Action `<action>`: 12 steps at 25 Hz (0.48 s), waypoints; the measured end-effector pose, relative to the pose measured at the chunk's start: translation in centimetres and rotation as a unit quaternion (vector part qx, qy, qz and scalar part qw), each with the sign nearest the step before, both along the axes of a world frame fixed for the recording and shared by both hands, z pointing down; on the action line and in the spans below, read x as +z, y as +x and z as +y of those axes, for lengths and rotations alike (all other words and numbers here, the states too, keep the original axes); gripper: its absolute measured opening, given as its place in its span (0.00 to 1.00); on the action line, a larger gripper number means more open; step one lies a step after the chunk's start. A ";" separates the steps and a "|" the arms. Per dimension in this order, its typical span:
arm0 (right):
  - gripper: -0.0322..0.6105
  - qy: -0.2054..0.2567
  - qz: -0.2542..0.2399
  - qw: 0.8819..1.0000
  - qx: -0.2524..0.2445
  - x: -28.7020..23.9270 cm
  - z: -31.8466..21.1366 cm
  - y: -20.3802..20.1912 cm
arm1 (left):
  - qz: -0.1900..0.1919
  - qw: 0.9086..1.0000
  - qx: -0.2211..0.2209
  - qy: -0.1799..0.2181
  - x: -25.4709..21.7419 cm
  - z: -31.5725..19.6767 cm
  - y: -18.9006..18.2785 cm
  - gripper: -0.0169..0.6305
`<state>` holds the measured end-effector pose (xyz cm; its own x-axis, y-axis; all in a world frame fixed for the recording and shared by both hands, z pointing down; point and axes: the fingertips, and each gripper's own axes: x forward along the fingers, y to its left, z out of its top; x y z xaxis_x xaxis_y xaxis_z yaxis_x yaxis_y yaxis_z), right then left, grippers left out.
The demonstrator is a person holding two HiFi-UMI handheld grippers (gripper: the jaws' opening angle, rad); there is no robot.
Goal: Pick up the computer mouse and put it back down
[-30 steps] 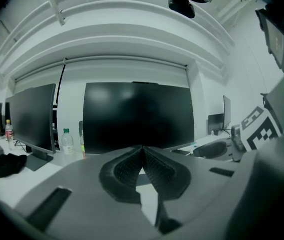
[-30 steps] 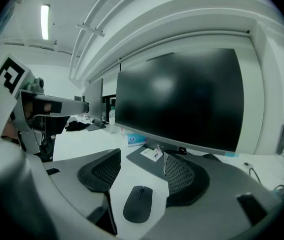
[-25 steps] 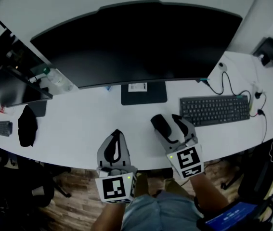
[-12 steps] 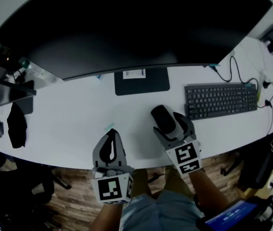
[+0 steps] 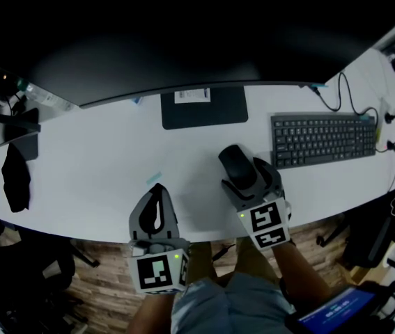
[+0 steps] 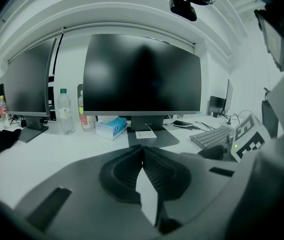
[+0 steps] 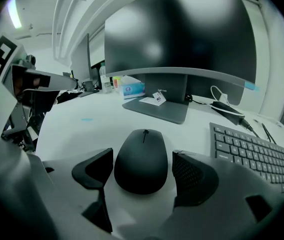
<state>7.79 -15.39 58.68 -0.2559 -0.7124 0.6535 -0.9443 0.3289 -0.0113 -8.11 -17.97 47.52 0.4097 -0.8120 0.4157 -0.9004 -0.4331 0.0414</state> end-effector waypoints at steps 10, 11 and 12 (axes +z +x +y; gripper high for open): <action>0.63 -0.018 0.001 1.000 -0.007 0.5 0.1 -0.1 | -0.002 1.000 -0.004 0.007 -0.5 -0.1 -0.4 0.04; 0.63 -0.019 0.002 1.000 -0.008 0.5 0.1 -0.2 | -0.001 1.000 -0.005 0.007 -0.6 -0.1 -0.4 0.04; 0.62 -0.019 0.003 1.000 -0.010 0.5 0.1 -0.2 | 0.000 1.000 -0.007 0.007 -0.7 -0.1 -0.5 0.04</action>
